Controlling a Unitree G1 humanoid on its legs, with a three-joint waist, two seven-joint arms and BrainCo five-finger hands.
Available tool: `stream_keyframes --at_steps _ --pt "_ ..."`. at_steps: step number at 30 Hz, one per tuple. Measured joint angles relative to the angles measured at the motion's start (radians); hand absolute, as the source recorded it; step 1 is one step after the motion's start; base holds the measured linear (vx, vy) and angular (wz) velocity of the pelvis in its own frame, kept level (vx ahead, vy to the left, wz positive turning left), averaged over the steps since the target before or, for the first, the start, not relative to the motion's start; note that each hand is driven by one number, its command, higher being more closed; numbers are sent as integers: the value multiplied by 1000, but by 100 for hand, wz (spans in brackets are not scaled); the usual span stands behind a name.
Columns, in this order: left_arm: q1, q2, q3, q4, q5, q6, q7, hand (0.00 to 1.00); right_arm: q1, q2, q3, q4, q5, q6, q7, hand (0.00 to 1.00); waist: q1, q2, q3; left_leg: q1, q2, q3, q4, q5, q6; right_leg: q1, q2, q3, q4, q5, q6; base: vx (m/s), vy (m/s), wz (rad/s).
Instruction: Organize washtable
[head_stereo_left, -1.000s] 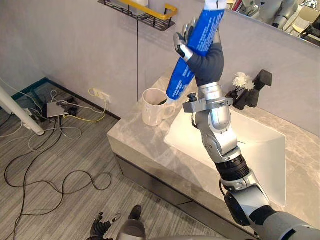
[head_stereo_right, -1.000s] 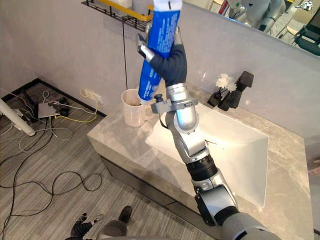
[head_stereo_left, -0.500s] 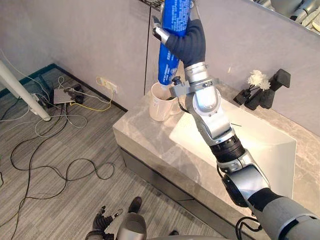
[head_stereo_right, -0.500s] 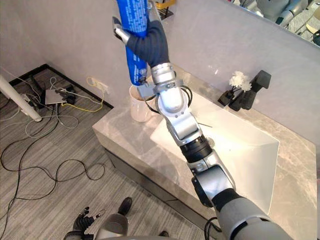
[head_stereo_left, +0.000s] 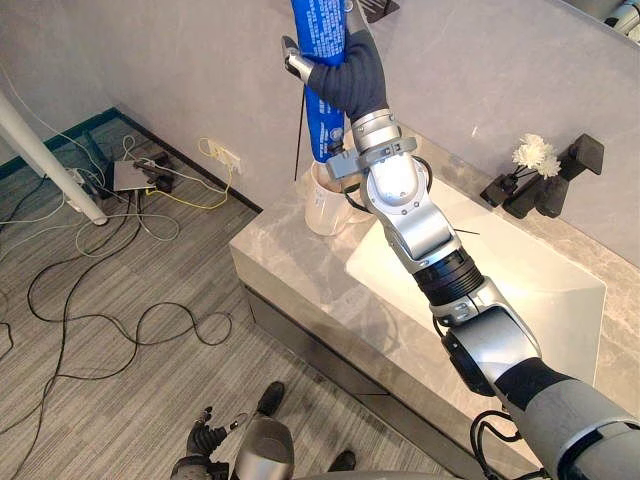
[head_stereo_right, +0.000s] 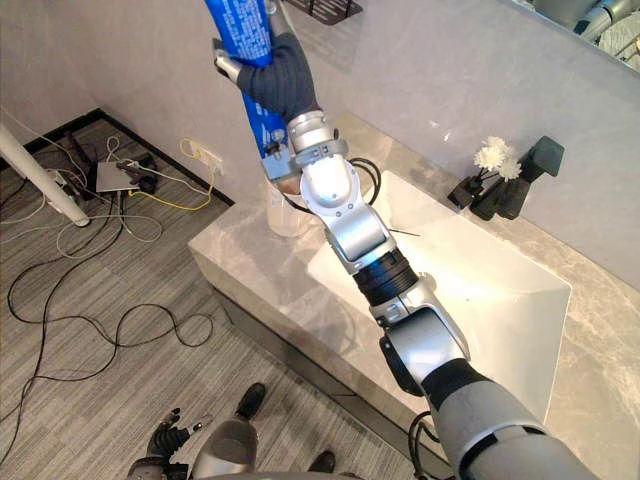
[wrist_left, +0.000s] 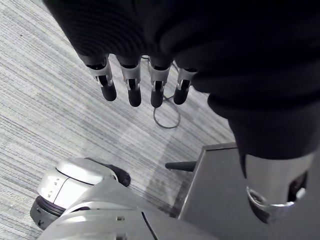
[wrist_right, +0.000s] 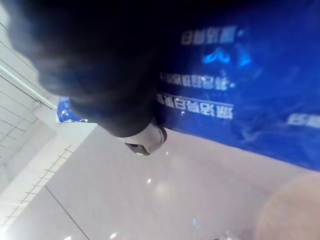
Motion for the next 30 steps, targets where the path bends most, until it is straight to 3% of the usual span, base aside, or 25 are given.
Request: stream_keyframes --at_steps 30 --pt "-8 1 -33 0 -10 -1 2 0 -7 -11 1 61 -31 25 0 100 -3 33 31 -4 11 0 0 4 2 -7 4 0 2 -1 -1 0 0 0"
